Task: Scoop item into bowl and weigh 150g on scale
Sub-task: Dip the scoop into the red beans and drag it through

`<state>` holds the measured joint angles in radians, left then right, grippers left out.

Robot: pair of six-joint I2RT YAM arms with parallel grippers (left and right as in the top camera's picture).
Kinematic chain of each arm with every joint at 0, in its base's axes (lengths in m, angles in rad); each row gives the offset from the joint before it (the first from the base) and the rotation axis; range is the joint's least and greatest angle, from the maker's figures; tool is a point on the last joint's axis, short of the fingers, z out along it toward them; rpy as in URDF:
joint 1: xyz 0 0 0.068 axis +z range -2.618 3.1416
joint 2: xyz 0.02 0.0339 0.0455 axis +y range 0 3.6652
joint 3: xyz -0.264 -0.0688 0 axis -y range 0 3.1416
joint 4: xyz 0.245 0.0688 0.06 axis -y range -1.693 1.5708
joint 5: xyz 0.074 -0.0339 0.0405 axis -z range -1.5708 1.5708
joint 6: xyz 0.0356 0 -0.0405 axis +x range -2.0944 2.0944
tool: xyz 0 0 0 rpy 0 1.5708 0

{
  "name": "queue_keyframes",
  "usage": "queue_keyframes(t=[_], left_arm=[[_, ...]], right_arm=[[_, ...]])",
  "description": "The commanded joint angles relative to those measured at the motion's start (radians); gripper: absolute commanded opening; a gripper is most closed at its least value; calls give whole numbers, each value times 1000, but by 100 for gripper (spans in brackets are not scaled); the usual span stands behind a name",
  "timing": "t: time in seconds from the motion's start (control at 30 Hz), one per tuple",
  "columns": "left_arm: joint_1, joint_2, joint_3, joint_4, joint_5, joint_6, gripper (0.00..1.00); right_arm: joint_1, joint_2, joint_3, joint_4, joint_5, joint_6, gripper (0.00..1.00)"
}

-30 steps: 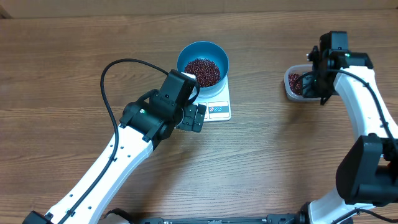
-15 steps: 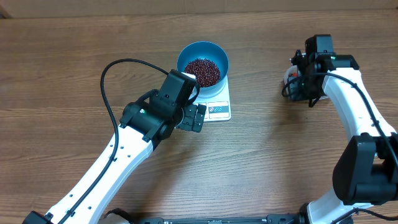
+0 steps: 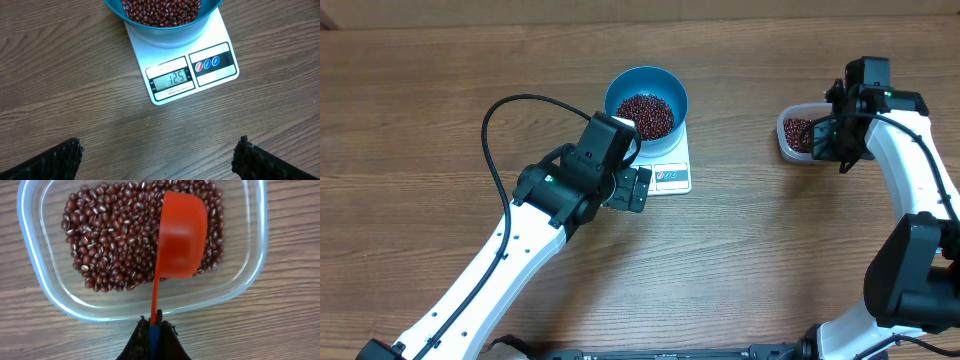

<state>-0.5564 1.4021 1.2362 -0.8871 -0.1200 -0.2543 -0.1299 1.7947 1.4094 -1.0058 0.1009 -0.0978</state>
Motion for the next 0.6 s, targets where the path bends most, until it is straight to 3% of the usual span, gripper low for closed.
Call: queue_keyframes(t=[0.0, 0.4, 0.57], left_arm=[[0, -7, -7, 1, 2, 15, 100], [0, -7, -7, 1, 2, 15, 100], [0, -7, -7, 1, 2, 15, 100]], right_arm=[[13, 3, -4, 18, 38, 23, 4], [15, 54, -36, 25, -38, 7, 4], [24, 55, -36, 25, -167, -72, 4]])
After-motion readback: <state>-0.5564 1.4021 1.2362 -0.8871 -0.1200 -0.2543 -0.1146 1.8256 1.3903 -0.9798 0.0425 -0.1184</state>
